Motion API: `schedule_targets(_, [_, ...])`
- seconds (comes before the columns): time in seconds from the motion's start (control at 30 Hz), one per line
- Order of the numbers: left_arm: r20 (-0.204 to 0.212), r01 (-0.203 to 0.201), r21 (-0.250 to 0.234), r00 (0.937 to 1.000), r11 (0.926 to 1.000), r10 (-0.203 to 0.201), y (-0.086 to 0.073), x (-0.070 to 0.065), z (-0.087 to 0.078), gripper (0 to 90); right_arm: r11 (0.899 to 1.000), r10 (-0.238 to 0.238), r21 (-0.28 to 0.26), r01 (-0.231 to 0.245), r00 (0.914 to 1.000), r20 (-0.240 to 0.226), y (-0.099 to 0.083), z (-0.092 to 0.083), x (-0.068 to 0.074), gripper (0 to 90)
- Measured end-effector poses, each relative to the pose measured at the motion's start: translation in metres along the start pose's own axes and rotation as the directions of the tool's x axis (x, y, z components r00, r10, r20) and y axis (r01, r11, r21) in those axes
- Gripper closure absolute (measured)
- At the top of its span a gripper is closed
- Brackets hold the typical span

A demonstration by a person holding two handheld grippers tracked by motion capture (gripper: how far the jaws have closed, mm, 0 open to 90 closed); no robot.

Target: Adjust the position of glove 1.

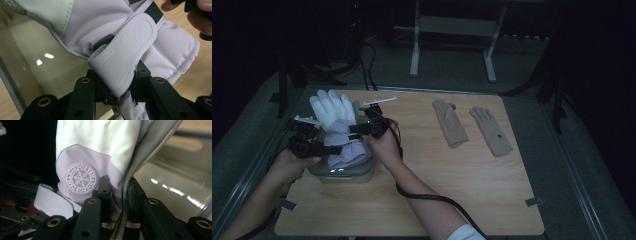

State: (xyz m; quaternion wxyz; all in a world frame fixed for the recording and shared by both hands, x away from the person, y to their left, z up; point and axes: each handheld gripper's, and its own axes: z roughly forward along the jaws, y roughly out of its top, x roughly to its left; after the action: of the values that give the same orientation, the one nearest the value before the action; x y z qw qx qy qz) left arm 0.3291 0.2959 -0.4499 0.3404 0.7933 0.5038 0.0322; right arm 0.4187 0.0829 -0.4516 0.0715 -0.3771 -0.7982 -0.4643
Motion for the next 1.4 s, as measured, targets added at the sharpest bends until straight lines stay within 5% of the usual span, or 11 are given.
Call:
schedule_targets(0.3, [0.019,0.038,0.098,0.999,0.9945,-0.04,-0.008,0.021,0.033,70.8,0.995,0.038,0.086,-0.042,0.998,0.05,-0.018,0.035,-0.019,76.5])
schedule_targets(0.67, [0.039,0.036,0.171,0.9983,0.9846,-0.043,-0.002,0.024,0.044,70.8,0.974,0.031,0.219,-0.059,0.9909,0.131,-0.018,0.035,-0.025,60.6])
schedule_targets(0.73, [0.043,0.036,0.179,0.9981,0.9832,-0.045,-0.001,0.024,0.046,70.6,0.976,0.008,0.215,-0.039,0.9901,0.14,-0.018,0.032,-0.024,50.8])
schedule_targets(0.8, [0.062,0.028,0.201,0.9973,0.9792,-0.041,-0.002,0.024,0.052,68.1,0.971,-0.045,0.239,0.01,0.9886,0.144,-0.018,0.028,-0.021,49.0])
schedule_targets(0.9, [0.066,0.013,0.216,0.9974,0.9763,-0.028,-0.002,0.022,0.054,61.2,0.971,-0.065,0.239,0.029,0.9878,0.142,-0.019,0.024,-0.022,44.0])
schedule_targets(1.0, [0.039,0.012,0.233,0.999,0.9724,-0.022,-0.001,0.018,0.06,55.2,0.976,-0.103,0.199,0.083,0.9908,0.088,-0.02,0.011,-0.022,30.9])
schedule_targets(1.1, [0.042,0.018,0.204,0.9987,0.9789,-0.027,-0.002,0.017,0.059,52.6,0.977,-0.11,0.191,0.097,0.9922,0.06,-0.02,0.006,-0.022,25.8])
schedule_targets(1.13, [0.04,0.02,0.194,0.9988,0.9808,-0.028,-0.003,0.017,0.057,49.8,0.973,-0.156,0.176,0.148,0.9873,0.031,-0.021,0.0,-0.023,17.6])
schedule_targets(1.23, [-0.014,0.011,0.161,0.9999,0.9869,-0.009,-0.007,0.013,0.046,43.3,0.971,-0.182,0.16,0.177,0.9831,0.019,-0.021,-0.011,-0.025,18.6])
schedule_targets(1.4, [-0.032,-0.019,0.116,0.9992,0.9931,0.023,-0.013,0.007,0.035,37.1,0.97,-0.207,0.134,0.205,0.9784,0.0,-0.022,-0.024,-0.033,18.5])
